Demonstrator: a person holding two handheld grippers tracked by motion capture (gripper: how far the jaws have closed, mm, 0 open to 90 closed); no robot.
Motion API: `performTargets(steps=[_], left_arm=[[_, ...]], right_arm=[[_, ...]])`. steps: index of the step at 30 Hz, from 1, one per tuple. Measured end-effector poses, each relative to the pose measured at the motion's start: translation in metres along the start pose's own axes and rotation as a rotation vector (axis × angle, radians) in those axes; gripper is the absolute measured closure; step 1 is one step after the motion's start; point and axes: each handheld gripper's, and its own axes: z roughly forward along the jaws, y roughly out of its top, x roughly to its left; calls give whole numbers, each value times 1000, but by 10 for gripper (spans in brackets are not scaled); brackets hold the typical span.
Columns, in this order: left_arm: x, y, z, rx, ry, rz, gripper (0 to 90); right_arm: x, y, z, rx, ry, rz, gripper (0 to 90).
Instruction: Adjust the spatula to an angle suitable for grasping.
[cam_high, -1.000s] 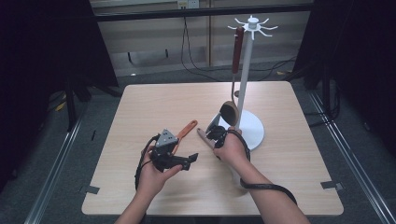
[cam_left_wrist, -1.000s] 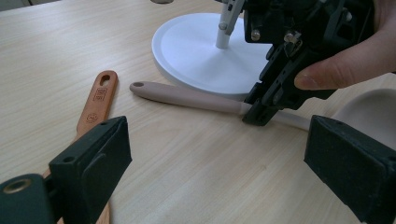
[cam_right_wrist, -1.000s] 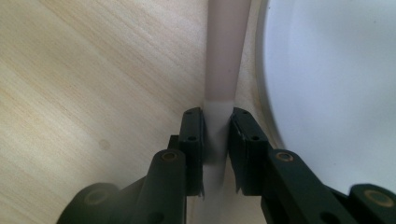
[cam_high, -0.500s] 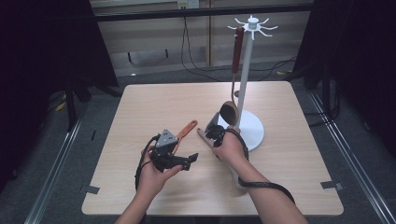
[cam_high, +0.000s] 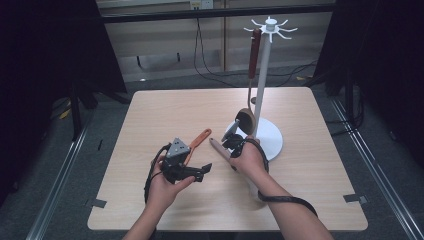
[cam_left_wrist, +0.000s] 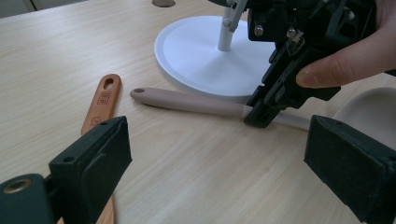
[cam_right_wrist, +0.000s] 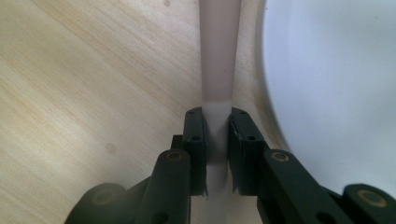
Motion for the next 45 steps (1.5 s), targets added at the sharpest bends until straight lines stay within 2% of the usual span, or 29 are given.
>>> performTargets(steps=[3, 4, 5, 9, 16, 21, 28, 29, 33, 38, 45], left_arm=[[1, 0, -1, 12, 2, 1, 70], [0, 0, -1, 2, 4, -5, 69], [1, -1, 0, -8, 6, -5, 70], [1, -2, 0, -5, 9, -4, 70], [1, -2, 1, -4, 7, -6, 70], [2, -2, 2, 1, 9, -3, 70], [1, -3, 4, 5, 4, -2, 70], [1, -3, 4, 4, 3, -3, 70], [1, -3, 4, 2, 5, -6, 70], [1, -3, 3, 2, 5, -13, 69], [2, -3, 2, 5, 7, -4, 69]], right_arm=[[1, 0, 0, -2, 4, 9, 792], [1, -1, 0, -5, -5, 4, 792], [0, -2, 1, -16, 21, 5, 792], [-2, -4, -2, -36, 28, 26, 792], [-6, -8, -12, -130, 43, 46, 794], [-9, -12, -23, -209, 58, 42, 794], [-6, -17, -35, -316, 46, 43, 795], [-6, -17, -37, -341, 46, 33, 795], [-2, -19, -44, -429, 36, 48, 796], [4, -22, -55, -529, 24, 42, 796], [10, -30, -68, -671, 9, 40, 796]])
